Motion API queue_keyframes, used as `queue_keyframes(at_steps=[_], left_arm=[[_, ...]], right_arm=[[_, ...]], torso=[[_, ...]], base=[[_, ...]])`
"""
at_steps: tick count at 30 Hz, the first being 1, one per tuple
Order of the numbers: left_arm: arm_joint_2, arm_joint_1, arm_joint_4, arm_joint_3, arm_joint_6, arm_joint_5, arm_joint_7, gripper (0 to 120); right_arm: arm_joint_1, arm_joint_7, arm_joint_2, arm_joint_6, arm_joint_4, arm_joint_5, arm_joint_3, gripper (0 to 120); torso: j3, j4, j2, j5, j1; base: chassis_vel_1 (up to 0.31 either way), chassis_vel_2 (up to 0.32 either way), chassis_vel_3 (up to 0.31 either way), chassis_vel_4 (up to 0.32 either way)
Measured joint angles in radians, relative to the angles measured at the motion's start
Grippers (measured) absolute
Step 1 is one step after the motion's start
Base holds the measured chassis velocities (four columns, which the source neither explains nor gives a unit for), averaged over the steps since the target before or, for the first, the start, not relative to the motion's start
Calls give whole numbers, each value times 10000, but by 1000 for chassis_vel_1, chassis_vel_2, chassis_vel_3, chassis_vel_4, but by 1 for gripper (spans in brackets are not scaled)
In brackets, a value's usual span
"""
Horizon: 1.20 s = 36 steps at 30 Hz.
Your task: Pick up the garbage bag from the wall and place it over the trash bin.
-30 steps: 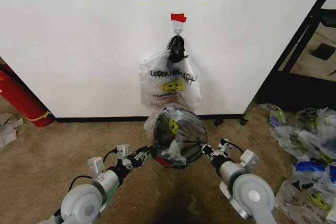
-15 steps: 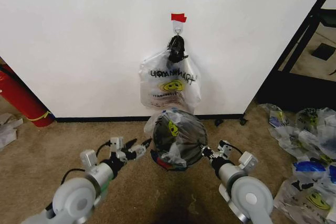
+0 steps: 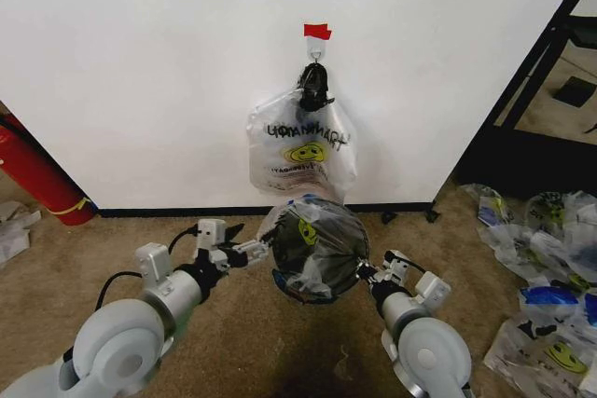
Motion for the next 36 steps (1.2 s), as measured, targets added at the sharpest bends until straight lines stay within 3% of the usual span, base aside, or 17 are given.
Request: queue_keyframes(at_steps=[4,5,7,11,12,18,24,28,36], left_arm=[[169,-2000,290,1680,1102,-556,-631,57],[169,-2000,290,1680,1102,-556,-631,57],[249,-3332,598,2663,1287,-1048,-1009,48],[240,-5221,1158,4121,1563,-1477,-1317,31],[240,-5221,1158,4121,1563,-1477,-1317,31],[-399,-7019,1717,6126,1955,-2050,-2211,4],[-853,-7949,2034,7118,2197,-2468,-2851,0],[-1272,-8631,2680,7786,2319,-2479,-3287,0],[-1576,-8943,3113,8253,2284,-2435,-3625,0]], right_arm=[[71,-57,36,30,-153,-273,-191,1],[71,-57,36,30,-153,-273,-191,1],[54,-82,68,64,-155,-438,-194,1],[12,-164,116,117,-135,-725,-204,1],[12,-164,116,117,-135,-725,-204,1],[-23,-210,230,176,-136,-1010,-186,1],[-69,-268,312,230,-143,-1241,-184,1],[-173,-367,344,356,-80,-1543,-143,1],[-193,-374,351,392,13,-1500,-145,1]], torso=[[2,-7,-1,-7,0],[2,-7,-1,-7,0],[1,-17,0,-3,1],[1,-7,0,-2,1],[1,-7,0,-2,1],[1,-10,0,-5,1],[1,-7,0,-3,1],[1,-10,0,-3,1],[1,-8,0,-3,1]], base=[[0,0,0,0],[0,0,0,0],[0,0,0,0],[0,0,0,0],[0,0,0,0],[0,0,0,0],[0,0,0,0],[0,0,0,0],[0,0,0,0]])
